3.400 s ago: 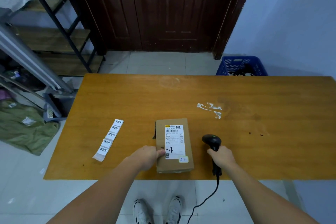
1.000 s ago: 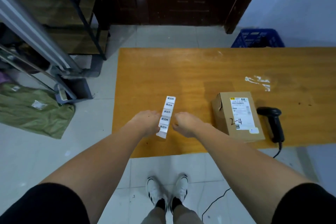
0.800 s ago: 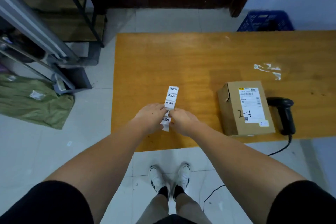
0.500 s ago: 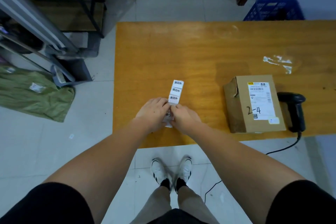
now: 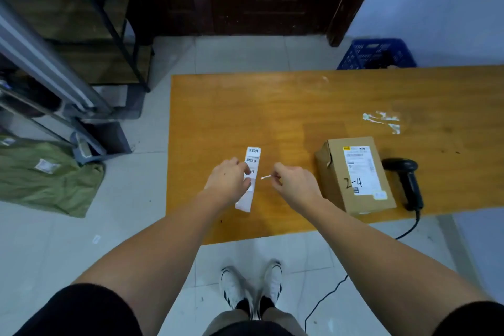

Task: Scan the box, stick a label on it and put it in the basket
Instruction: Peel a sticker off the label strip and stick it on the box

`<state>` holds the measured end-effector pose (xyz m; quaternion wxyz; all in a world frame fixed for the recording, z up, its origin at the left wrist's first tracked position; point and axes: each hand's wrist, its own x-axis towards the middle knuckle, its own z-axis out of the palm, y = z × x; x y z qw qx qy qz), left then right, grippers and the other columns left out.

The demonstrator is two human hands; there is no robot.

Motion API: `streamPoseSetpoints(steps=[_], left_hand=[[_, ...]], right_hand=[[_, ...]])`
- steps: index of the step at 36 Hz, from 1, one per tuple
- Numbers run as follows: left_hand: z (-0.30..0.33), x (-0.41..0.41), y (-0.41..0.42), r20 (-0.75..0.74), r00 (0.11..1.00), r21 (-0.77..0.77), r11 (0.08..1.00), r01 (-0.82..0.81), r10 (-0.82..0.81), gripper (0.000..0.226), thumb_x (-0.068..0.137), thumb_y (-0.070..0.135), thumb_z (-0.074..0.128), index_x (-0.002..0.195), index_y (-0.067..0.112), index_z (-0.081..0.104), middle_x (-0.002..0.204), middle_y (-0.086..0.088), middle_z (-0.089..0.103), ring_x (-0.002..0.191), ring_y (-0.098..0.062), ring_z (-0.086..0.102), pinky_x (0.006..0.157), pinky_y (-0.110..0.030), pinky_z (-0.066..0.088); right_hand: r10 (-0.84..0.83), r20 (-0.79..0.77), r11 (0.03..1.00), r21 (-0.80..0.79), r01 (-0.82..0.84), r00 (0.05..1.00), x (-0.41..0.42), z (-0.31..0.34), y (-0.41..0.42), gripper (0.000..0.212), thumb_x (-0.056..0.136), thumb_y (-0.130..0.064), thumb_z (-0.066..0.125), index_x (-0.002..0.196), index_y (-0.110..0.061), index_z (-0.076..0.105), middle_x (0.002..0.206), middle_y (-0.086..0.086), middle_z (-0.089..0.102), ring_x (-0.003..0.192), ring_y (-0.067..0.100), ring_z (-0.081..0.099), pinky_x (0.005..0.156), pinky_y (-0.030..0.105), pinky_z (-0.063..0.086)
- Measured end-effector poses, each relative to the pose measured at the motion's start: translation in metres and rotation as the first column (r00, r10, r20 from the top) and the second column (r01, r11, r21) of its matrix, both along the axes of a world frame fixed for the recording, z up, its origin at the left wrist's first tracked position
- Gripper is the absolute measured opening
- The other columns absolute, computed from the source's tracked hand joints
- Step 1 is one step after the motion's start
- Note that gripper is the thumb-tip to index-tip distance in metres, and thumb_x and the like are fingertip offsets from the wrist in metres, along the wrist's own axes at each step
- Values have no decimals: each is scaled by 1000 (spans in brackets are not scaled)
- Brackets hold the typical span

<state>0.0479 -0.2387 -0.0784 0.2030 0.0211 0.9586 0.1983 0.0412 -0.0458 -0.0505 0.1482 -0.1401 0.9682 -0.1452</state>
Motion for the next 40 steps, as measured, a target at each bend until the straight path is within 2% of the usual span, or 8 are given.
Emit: streamPoseSetpoints(steps=[4, 10, 16, 21, 24, 27, 30, 40], left_hand=[[38, -13, 21, 162, 961, 357, 894, -269, 225, 38, 106, 38, 48, 99, 8, 71, 93, -10, 74, 78, -25, 61, 68, -37, 48], [69, -21, 59, 248, 956, 513, 816, -266, 157, 46, 105, 46, 51, 103, 7, 75, 90, -2, 72, 79, -20, 59, 72, -34, 46], [78, -24, 98, 226, 949, 609, 729, -313, 218, 25, 97, 22, 68, 73, 19, 64, 73, -3, 67, 67, -18, 56, 63, -31, 41], [78, -32, 131, 109, 951, 544, 783, -302, 290, 22, 93, 21, 67, 72, 26, 61, 71, 6, 65, 63, -13, 54, 56, -28, 39], [76, -35, 152, 36, 965, 476, 844, -245, 259, 23, 94, 28, 68, 73, 30, 60, 67, 12, 60, 60, -3, 52, 50, -19, 35], [73, -37, 175, 12, 967, 409, 882, -235, 253, 22, 95, 34, 67, 75, 29, 59, 67, 12, 59, 61, -4, 51, 50, -21, 36], [69, -40, 198, 18, 961, 362, 894, -263, 276, 25, 97, 39, 64, 76, 28, 58, 69, 10, 60, 64, -11, 53, 54, -30, 38], [60, -61, 239, 35, 913, 313, 864, -395, 406, 33, 102, 45, 56, 77, 24, 56, 72, 5, 62, 62, -10, 52, 51, -30, 32]], right_hand=[[-131, -72, 985, -118, 122, 989, -6, 31, 19, 11, 97, -27, 63, 103, -18, 66, 95, 4, 79, 85, 32, 71, 68, 42, 56], [-229, -141, 951, -243, 190, 963, -6, 66, 45, 12, 94, -25, 67, 102, -17, 70, 91, 6, 80, 82, 34, 72, 67, 46, 58], [-235, -98, 942, -270, 201, 967, -3, 76, 77, 15, 91, -23, 65, 105, -21, 67, 91, 1, 78, 84, 33, 69, 69, 44, 56], [-300, 18, 891, -352, 287, 954, -7, 71, 109, 29, 87, -33, 67, 114, -25, 59, 91, -11, 72, 84, 27, 69, 75, 40, 56], [-382, 173, 778, -470, 416, 908, -18, 68, 129, 29, 91, -30, 73, 115, -24, 58, 82, -6, 78, 65, 22, 73, 65, 37, 58], [-363, 313, 718, -506, 477, 878, -31, 61, 154, 12, 94, -25, 73, 93, -18, 63, 70, -4, 77, 42, 15, 64, 49, 31, 52], [-297, 409, 686, -537, 491, 863, -41, 56, 178, 20, 95, -18, 73, 81, -14, 60, 74, 10, 77, 42, 20, 62, 47, 33, 50], [-229, 453, 729, -506, 460, 861, -81, 40, 213, 16, 98, -25, 69, 89, -12, 71, 75, 10, 73, 46, 13, 62, 46, 25, 49]])
